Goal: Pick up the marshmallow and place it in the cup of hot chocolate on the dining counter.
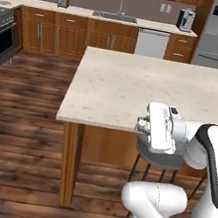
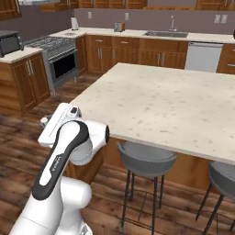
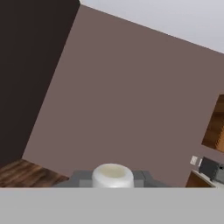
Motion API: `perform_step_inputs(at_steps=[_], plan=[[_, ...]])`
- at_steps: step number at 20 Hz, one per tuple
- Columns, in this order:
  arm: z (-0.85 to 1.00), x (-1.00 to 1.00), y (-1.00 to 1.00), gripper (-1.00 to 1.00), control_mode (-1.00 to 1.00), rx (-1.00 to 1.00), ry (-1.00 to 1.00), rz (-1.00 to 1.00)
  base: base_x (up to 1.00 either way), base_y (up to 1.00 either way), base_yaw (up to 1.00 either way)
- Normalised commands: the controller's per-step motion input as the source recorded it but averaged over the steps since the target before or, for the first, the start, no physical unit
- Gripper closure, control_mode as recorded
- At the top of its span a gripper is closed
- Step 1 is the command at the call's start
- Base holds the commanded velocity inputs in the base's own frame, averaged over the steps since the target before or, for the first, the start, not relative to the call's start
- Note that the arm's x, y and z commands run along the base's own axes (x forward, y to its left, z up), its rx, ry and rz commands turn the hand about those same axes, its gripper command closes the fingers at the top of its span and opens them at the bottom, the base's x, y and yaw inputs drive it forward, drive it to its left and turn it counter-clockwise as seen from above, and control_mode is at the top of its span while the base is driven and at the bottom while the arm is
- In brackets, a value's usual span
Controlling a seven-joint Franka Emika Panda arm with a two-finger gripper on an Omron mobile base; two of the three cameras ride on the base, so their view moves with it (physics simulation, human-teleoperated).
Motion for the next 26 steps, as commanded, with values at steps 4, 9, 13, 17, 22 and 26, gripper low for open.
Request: perform_step_inputs(at_steps=[4, 9, 13, 17, 22, 26], plan=[[0.0, 0.0, 0.0, 1.0, 1.0, 0.0, 0.0, 0.0, 0.0, -1.0, 0.0], [0.0, 0.0, 0.0, 1.0, 1.0, 0.0, 0.0, 0.0, 0.0, -1.0, 0.0], [0.0, 0.0, 0.0, 1.0, 1.0, 0.0, 0.0, 0.0, 0.03, -1.0, 0.06], [0.0, 0.0, 0.0, 1.0, 1.0, 0.0, 0.0, 0.0, 0.23, -1.0, 0.12], [0.0, 0.0, 0.0, 1.0, 1.0, 0.0, 0.0, 0.0, 0.7, -1.0, 0.12], [0.0, 0.0, 0.0, 1.0, 1.0, 0.0, 0.0, 0.0, 0.88, -1.0, -0.06]])
